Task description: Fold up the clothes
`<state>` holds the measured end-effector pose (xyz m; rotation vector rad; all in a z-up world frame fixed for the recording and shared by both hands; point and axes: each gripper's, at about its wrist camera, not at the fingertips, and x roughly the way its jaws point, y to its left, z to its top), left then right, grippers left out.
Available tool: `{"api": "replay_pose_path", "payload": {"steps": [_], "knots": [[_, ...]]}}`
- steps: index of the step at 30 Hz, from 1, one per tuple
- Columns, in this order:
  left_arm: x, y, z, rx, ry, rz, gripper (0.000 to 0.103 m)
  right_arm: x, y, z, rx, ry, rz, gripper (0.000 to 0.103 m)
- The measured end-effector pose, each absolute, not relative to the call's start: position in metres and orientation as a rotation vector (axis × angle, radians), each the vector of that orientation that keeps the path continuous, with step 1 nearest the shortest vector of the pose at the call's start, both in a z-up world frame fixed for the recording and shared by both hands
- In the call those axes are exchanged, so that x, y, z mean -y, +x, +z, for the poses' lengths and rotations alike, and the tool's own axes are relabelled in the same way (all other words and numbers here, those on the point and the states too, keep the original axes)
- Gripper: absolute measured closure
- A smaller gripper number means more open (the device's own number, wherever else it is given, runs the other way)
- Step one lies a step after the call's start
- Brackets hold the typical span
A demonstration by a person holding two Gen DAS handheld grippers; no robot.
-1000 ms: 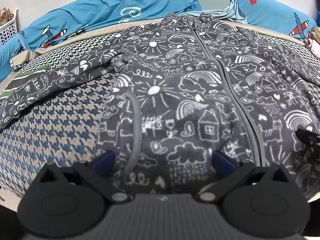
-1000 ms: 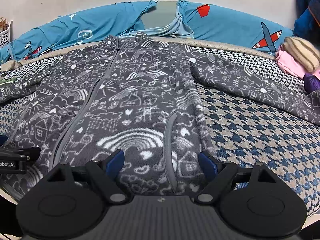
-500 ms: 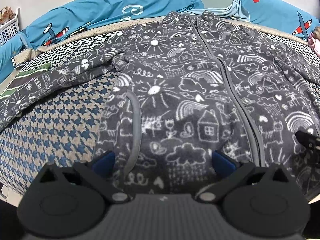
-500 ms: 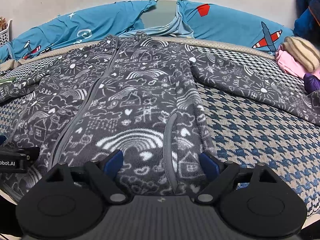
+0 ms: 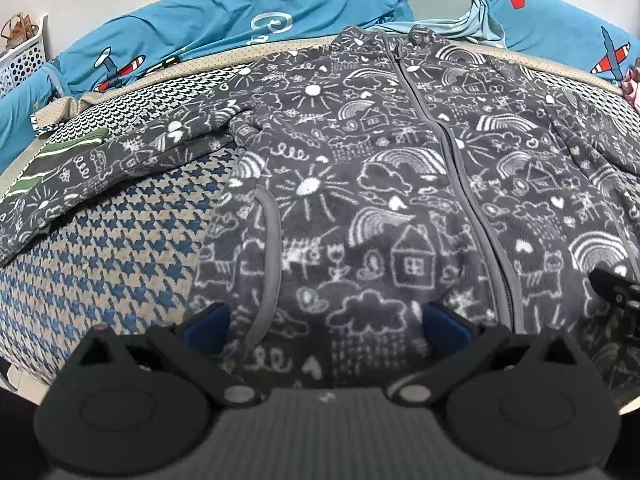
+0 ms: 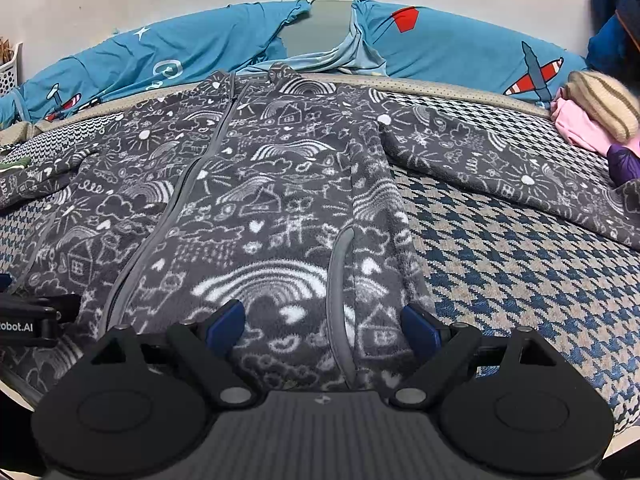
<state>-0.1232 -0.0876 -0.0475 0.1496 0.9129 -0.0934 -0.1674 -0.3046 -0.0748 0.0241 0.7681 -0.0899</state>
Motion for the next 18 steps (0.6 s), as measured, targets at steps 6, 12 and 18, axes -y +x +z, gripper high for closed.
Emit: {"api": "replay_pose_path", "payload": {"steps": [6, 12, 18], "knots": [[0.0895, -0.1233, -0.0462, -0.91, 0.15, -0.088, 0.0, 0.3043, -0.1671, -0.0736, -0.769, 0.024, -0.09, 0.018], [0.0904, -0.1235, -0.0444, -0.897, 0.143, -0.081, 0.0, 0.3059, -0.1673, -0.0725, -0.768, 0.037, -0.087, 0.018], [0.0855, -0.1201, -0.04, -0.853, 0.107, -0.048, 0.0, 0.3042, -0.1668, -0.074, -0.765, 0.031, -0.092, 0.017]]}}
